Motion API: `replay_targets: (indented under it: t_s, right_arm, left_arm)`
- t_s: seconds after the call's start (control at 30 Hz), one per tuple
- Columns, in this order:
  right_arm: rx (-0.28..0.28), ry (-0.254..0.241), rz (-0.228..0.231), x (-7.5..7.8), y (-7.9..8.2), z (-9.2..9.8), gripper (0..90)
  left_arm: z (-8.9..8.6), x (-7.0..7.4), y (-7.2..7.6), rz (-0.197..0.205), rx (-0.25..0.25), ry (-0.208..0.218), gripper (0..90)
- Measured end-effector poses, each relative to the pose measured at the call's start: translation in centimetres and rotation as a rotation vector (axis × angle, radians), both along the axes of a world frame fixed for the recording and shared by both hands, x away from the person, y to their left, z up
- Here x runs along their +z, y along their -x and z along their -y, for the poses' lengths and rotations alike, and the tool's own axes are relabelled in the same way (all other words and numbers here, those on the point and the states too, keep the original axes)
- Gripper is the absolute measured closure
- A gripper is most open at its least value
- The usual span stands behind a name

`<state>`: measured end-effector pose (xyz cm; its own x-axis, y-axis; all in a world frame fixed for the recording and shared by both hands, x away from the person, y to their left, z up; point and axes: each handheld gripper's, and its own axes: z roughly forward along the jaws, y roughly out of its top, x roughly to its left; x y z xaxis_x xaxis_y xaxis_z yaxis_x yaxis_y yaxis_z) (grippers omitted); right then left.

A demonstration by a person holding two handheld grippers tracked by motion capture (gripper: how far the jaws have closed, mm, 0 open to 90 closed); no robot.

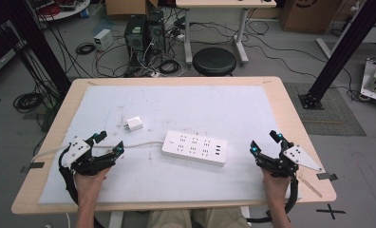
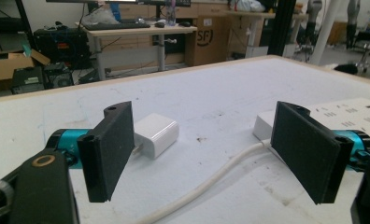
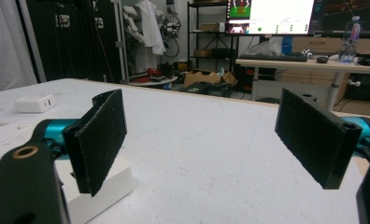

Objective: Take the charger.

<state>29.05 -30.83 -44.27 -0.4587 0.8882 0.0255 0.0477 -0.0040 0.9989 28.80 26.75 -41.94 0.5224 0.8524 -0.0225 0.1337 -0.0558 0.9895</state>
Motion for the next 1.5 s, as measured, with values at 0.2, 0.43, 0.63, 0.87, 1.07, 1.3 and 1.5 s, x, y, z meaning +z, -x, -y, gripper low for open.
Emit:
replay_targets:
  t_s: [0.2, 0.43, 0.63, 0.87, 1.07, 1.3, 1.5]
  right_arm:
    - [-0.002, 0.003, -0.001, 0.0, 0.1, -0.1, 16.9]
    - [0.001, 0.013, 0.003, 0.0, 0.0, -0.1, 17.0]
    - [0.001, 0.011, -0.001, 0.0, 0.0, -0.2, 16.9]
    - [-0.002, 0.021, -0.007, 0.0, 0.0, -0.3, 17.0]
    - [0.004, 0.022, -0.011, 0.0, 0.1, -0.3, 17.0]
    - [0.006, 0.024, -0.007, 0.0, 0.0, -0.3, 16.9]
    - [0.001, 0.028, -0.01, 0.1, 0.0, -0.3, 17.0]
  left_arm:
    - [0.2, 1.5, -0.9, -0.047, -0.064, -0.052, 22.0]
    - [0.1, 3.1, -2.8, -0.116, -0.171, -0.125, 26.1]
    - [0.0, 3.8, -4.6, -0.159, -0.232, -0.225, 25.9]
    - [-0.1, 4.7, -6.2, -0.166, -0.272, -0.315, 26.1]
    - [0.5, 5.5, -7.5, -0.17, -0.314, -0.375, 26.1]
    - [1.1, 5.9, -9.1, -0.188, -0.358, -0.435, 26.1]
    - [1.7, 6.0, -11.5, -0.23, -0.412, -0.518, 26.1]
